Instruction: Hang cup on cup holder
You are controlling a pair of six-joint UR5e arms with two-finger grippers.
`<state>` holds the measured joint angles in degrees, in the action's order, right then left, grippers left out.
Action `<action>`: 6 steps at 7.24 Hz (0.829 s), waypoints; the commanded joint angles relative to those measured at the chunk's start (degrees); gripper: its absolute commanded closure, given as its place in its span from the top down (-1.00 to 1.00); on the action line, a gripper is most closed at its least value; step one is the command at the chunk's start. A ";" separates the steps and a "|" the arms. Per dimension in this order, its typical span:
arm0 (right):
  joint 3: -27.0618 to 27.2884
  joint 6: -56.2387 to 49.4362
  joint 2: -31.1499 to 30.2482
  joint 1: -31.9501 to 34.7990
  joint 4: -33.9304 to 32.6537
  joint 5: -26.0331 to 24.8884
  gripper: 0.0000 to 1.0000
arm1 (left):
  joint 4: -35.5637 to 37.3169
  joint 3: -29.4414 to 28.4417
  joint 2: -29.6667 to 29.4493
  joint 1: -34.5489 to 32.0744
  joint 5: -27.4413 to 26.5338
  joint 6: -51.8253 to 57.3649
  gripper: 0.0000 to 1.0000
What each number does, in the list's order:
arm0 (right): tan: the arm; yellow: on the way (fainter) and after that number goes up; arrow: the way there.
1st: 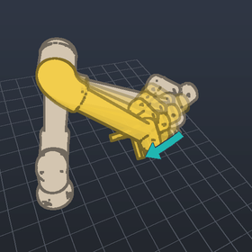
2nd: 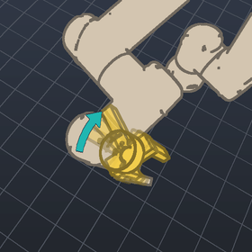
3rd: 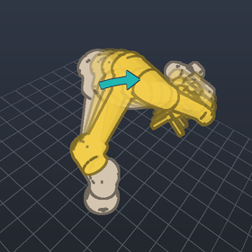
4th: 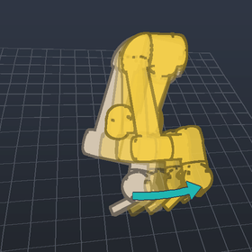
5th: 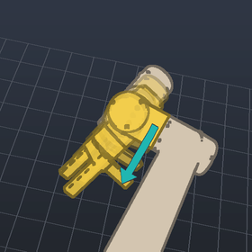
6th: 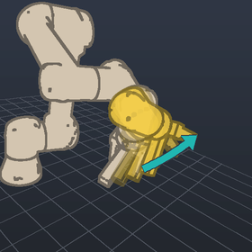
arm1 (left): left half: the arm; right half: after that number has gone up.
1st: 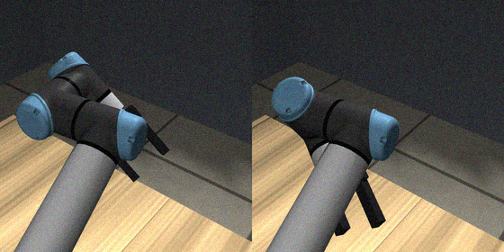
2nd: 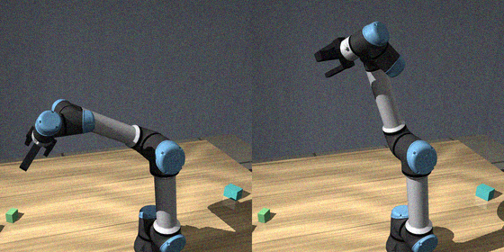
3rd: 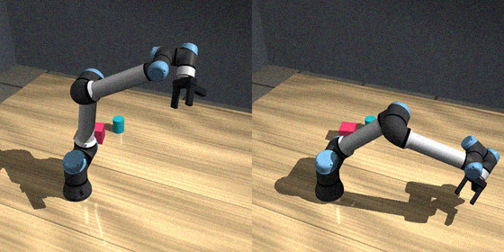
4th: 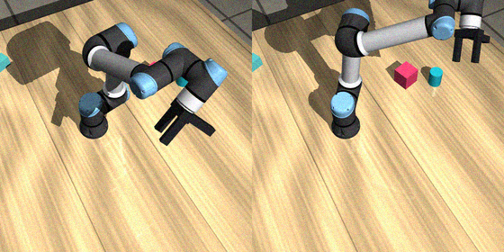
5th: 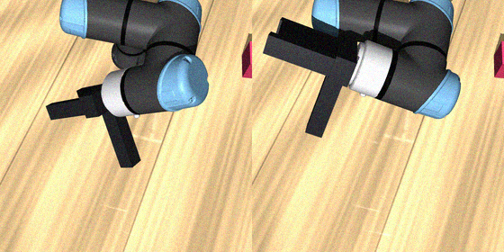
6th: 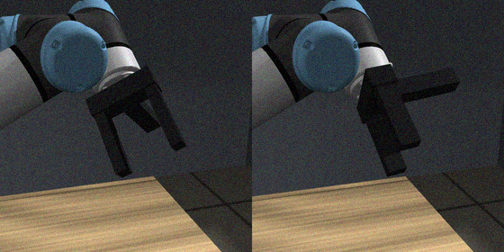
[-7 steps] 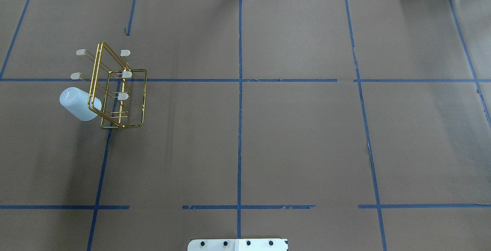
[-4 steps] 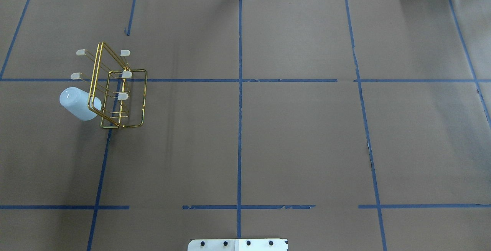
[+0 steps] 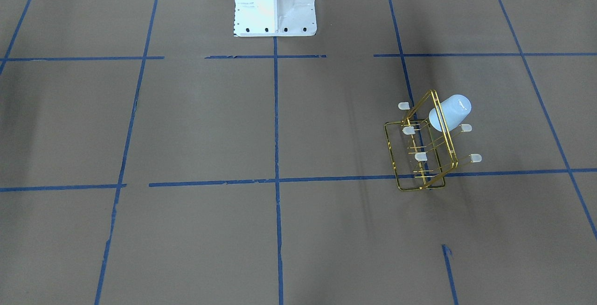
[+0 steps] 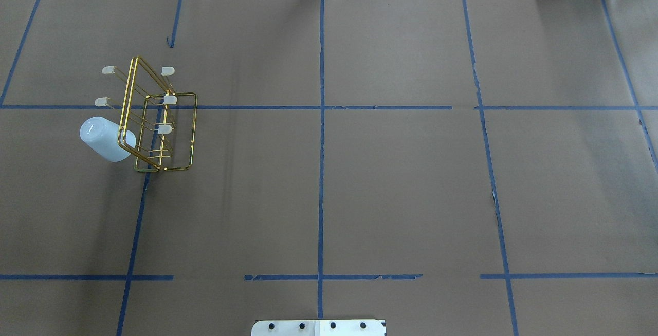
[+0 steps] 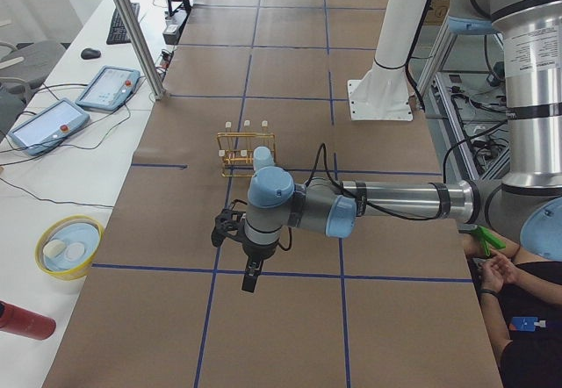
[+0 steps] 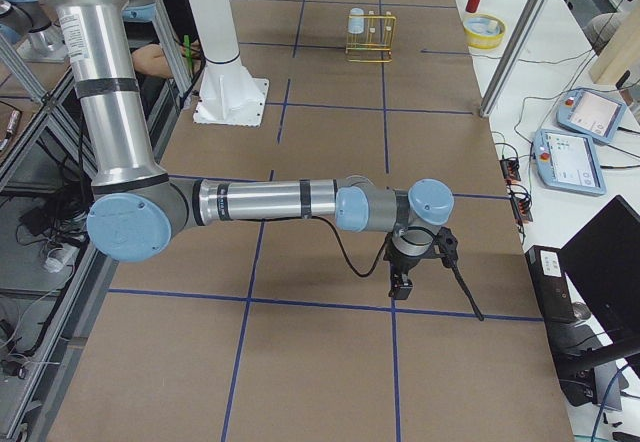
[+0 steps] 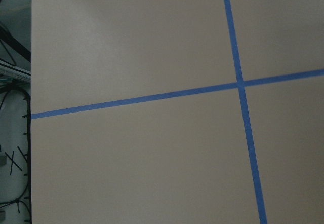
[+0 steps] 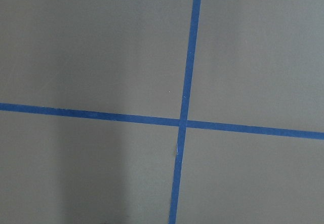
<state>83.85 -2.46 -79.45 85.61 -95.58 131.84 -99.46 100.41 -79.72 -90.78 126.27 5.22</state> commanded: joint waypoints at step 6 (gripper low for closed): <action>0.00 0.00 0.00 -0.09 -0.05 0.00 1.00 | 6.74 -0.04 0.10 -0.02 9.08 1.81 1.00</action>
<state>83.85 -2.46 -79.45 85.56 -95.56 131.84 -92.76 100.27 -79.53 -90.84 135.35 7.01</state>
